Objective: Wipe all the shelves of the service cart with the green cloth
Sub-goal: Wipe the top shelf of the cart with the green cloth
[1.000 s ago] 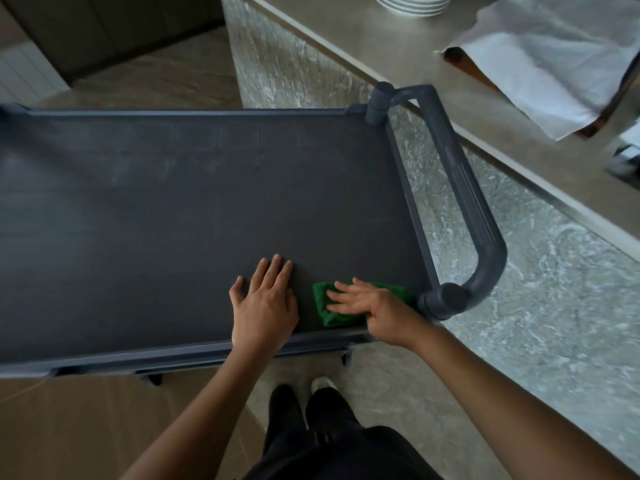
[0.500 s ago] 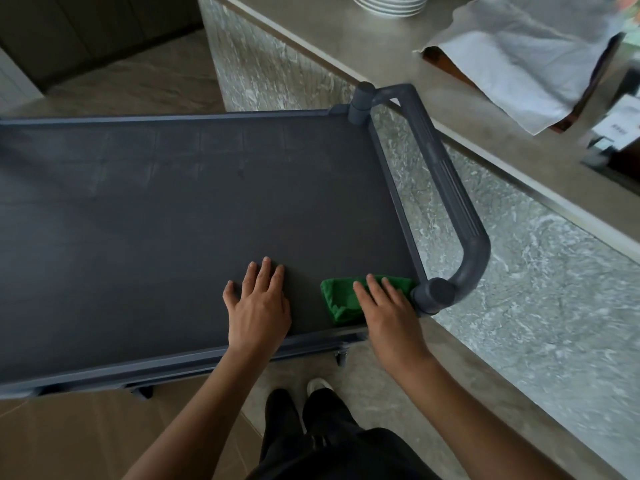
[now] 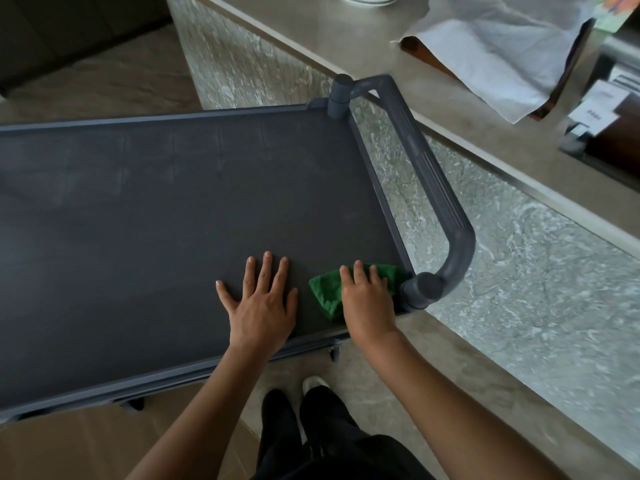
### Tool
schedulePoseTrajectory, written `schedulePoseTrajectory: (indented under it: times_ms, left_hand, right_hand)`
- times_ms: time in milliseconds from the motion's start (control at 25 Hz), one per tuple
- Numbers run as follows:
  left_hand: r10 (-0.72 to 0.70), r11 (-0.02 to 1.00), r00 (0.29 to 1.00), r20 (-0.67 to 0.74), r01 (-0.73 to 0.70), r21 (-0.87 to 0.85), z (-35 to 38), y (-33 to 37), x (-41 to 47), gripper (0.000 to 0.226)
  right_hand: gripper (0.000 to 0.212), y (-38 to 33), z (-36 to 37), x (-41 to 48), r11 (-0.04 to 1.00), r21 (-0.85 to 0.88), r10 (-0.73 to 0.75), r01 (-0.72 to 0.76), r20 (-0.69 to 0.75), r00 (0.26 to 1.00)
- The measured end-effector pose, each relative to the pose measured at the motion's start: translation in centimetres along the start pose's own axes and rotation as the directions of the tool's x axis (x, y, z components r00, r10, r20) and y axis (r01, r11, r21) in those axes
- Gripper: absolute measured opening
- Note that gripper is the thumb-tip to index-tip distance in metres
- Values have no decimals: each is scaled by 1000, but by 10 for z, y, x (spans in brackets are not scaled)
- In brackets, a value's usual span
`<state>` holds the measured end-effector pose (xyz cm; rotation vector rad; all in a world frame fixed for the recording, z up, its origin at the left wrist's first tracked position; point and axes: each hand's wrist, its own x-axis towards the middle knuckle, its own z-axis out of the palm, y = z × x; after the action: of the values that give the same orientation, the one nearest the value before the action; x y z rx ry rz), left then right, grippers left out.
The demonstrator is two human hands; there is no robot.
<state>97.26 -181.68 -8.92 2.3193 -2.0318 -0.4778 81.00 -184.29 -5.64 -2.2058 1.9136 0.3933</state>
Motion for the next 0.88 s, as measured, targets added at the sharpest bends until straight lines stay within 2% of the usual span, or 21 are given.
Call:
schedulePoseTrajectory:
  times_ms: [440, 880]
  left_hand:
    - [-8, 1000, 1000, -13, 8, 5, -2, 1, -2, 58]
    - [-25, 999, 999, -41, 26, 26, -3, 1, -4, 60]
  right_hand:
    - [53, 1, -39, 108, 997, -76, -11, 6, -64, 998]
    - [34, -5, -83, 224, 992, -110, -81, 60, -193, 978]
